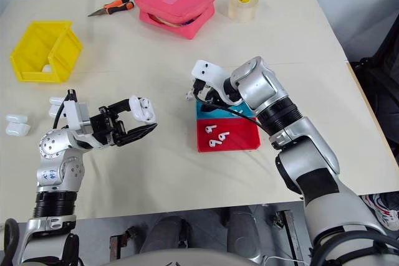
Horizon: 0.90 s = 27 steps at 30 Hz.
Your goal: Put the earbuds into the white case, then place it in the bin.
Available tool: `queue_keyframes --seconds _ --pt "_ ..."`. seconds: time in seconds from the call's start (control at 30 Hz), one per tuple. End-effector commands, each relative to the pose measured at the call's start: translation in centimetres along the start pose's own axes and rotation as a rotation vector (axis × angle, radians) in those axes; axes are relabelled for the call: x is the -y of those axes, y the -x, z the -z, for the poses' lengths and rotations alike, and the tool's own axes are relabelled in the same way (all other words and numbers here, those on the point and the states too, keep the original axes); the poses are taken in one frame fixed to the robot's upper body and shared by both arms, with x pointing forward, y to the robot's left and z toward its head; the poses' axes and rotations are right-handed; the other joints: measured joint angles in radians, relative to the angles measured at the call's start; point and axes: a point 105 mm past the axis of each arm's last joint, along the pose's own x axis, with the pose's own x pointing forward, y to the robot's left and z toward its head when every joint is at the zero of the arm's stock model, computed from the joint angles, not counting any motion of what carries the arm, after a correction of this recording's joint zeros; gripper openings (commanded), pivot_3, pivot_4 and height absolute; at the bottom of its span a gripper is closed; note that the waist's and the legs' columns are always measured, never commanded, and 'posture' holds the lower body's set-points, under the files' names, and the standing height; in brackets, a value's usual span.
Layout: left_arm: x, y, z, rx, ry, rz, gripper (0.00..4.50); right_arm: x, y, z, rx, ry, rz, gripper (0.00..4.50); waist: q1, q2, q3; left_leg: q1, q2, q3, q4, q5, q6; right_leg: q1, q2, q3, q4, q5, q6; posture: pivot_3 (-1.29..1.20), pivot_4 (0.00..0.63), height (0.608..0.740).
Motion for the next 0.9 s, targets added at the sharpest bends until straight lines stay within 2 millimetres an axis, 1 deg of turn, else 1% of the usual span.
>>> queue_keyframes --seconds 0.03,0.07,0.17,0.3,0.43,0.5,0.57,0.63,0.7,0.73,0.8,0.9 --pt "0.1 0.0 -1.0 0.027 -0.038 -0.001 2.78 0.1 0.5 -1.4 0.023 0.047 0.013 0.68 0.000 0.000 0.000 0.000 0.000 0.000 0.000 0.000 0.000 0.000 0.000 0.000 0.000 0.000 0.000 0.00 0.150 0.740" --pt "0.0 0.0 -1.0 0.027 -0.038 -0.001 2.78 0.2 0.5 -1.5 0.028 0.050 0.014 0.48 0.000 0.000 0.000 0.000 0.000 0.000 0.000 0.000 0.000 0.000 0.000 0.000 0.000 0.000 0.000 0.00 0.150 0.740" --pt "0.0 0.0 -0.9 0.028 -0.037 0.003 2.78 0.2 1.1 -2.3 0.079 0.068 0.021 0.48 0.000 0.000 0.000 0.000 0.000 0.000 0.000 0.000 0.000 0.000 0.000 0.000 0.000 0.000 0.000 0.00 0.150 0.740" --pt "0.1 -0.5 -0.9 0.037 -0.029 0.032 2.78 0.2 2.4 -2.6 0.154 0.058 0.041 0.48 0.002 0.000 0.000 -0.001 0.000 0.000 0.000 0.000 0.000 0.000 0.000 0.000 0.000 0.000 0.000 0.00 0.150 0.740" --pt "0.2 -1.2 -1.0 0.055 -0.018 0.076 2.78 -0.2 4.7 -2.4 0.267 -0.011 0.039 0.48 0.008 0.000 0.000 -0.002 0.000 -0.001 0.000 0.000 0.000 0.000 0.000 -0.001 0.000 0.000 0.000 0.00 0.150 0.740" --pt "0.3 -1.6 -1.0 0.064 -0.011 0.100 2.78 -0.8 5.9 -2.3 0.348 -0.049 0.030 0.48 0.008 0.000 0.000 -0.002 0.000 -0.001 0.000 0.000 0.000 0.000 -0.001 -0.001 -0.001 0.000 0.000 0.00 0.150 0.740" --pt "0.4 -2.0 -1.0 0.070 -0.004 0.119 2.78 -1.7 7.1 -2.3 0.426 -0.074 0.005 0.48 0.006 0.000 0.000 -0.002 0.000 -0.001 0.000 0.000 0.000 0.000 0.000 -0.001 -0.001 0.000 0.000 0.00 0.150 0.740" --pt "0.4 -2.5 -0.9 0.081 0.011 0.153 2.78 -3.1 9.0 -2.9 0.590 -0.136 -0.037 0.48 0.006 0.000 0.000 -0.002 0.000 -0.001 0.000 0.000 0.000 0.000 0.000 -0.001 0.000 0.000 0.000 0.00 0.150 0.740" --pt "0.5 -3.0 -0.8 0.090 0.025 0.188 2.78 -4.7 10.4 -3.0 0.685 -0.205 -0.091 0.48 0.006 0.000 0.000 -0.001 0.000 -0.001 0.000 0.000 0.000 0.000 0.000 -0.001 0.000 0.000 0.000 0.00 0.150 0.740" --pt "0.5 -3.1 -0.8 0.092 0.029 0.199 2.78 -5.4 10.7 -3.0 0.702 -0.228 -0.113 0.48 0.006 0.000 0.000 -0.001 0.000 -0.001 0.000 0.000 0.000 0.000 0.000 -0.001 0.000 0.000 0.000 0.00 0.150 0.740" --pt "0.5 -3.5 -0.7 0.100 0.038 0.230 2.78 -7.7 11.5 -3.4 0.762 -0.256 -0.196 0.48 0.006 0.000 0.000 -0.001 0.000 -0.001 0.000 0.000 0.000 0.000 0.000 0.000 0.000 0.000 0.000 0.00 0.150 0.740" --pt "0.5 -4.1 -0.6 0.111 0.046 0.263 2.78 -9.6 11.9 -3.8 0.822 -0.310 -0.249 0.48 0.006 0.000 0.000 -0.001 0.000 -0.001 0.000 0.000 0.000 0.000 0.000 0.000 0.001 0.000 0.000 0.00 0.150 0.740"
